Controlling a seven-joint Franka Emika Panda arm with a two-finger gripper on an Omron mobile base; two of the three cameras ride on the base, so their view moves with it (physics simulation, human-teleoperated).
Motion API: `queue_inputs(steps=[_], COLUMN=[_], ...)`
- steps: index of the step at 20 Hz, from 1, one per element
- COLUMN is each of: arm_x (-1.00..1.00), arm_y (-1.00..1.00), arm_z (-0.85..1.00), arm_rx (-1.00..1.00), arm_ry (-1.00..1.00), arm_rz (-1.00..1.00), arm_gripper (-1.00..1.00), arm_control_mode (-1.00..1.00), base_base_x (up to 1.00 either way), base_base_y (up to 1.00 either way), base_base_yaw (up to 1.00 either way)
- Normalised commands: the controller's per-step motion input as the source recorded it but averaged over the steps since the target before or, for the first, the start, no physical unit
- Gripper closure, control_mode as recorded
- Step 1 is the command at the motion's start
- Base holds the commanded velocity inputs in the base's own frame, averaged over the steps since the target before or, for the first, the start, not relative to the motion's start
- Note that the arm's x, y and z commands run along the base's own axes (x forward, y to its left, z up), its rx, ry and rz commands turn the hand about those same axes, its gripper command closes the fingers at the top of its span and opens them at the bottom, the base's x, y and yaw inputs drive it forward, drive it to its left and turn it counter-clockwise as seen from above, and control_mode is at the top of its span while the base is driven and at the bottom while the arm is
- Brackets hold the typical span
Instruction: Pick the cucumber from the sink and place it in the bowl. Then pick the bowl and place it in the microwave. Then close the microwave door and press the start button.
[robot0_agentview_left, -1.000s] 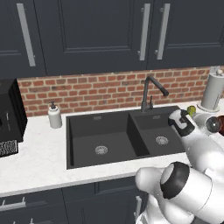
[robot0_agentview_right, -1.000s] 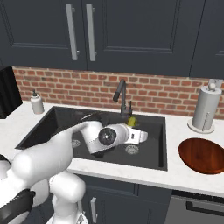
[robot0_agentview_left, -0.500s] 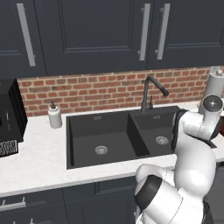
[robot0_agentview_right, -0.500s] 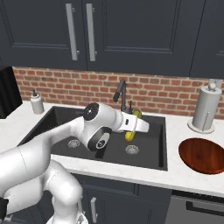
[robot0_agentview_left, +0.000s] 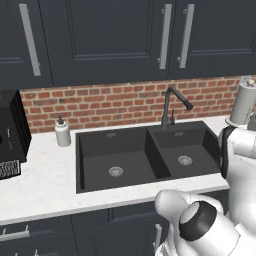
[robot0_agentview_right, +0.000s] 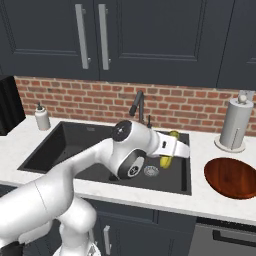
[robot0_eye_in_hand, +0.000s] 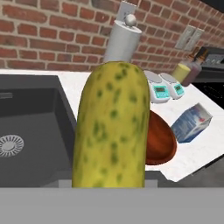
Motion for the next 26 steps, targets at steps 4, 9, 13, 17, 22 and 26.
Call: queue_inputs(steps=[4,9,13,17,22,26], arm_x=[0.00,0.00,0.00,0.00,0.11,0.38], arm_y=[-0.64,-0.64,-0.58,-0.38,-0.17,-0.15], arm_z=[0.00,0.00,-0.01,-0.21,-0.16,-0.03], arm_rx=[0.02,0.02,0.07,0.20,0.12,0.03], arm_ry=[0.08,0.14,0.10,-0.01,0.00,0.06], arm_rz=[0.00,0.00,0.00,0.00,0.00,0.00], arm_gripper=[1.00,1.00,1.00,1.00,1.00,1.00], arm_control_mode=[-1.00,-1.00,-1.00,-1.00,-1.00,-1.00], base_base_x=[0.00,0.00,0.00,0.00,0.00,0.00], base_base_y=[0.00,0.00,0.00,0.00,0.00,0.00], base_base_yaw=[0.00,0.00,0.00,0.00,0.00,0.00])
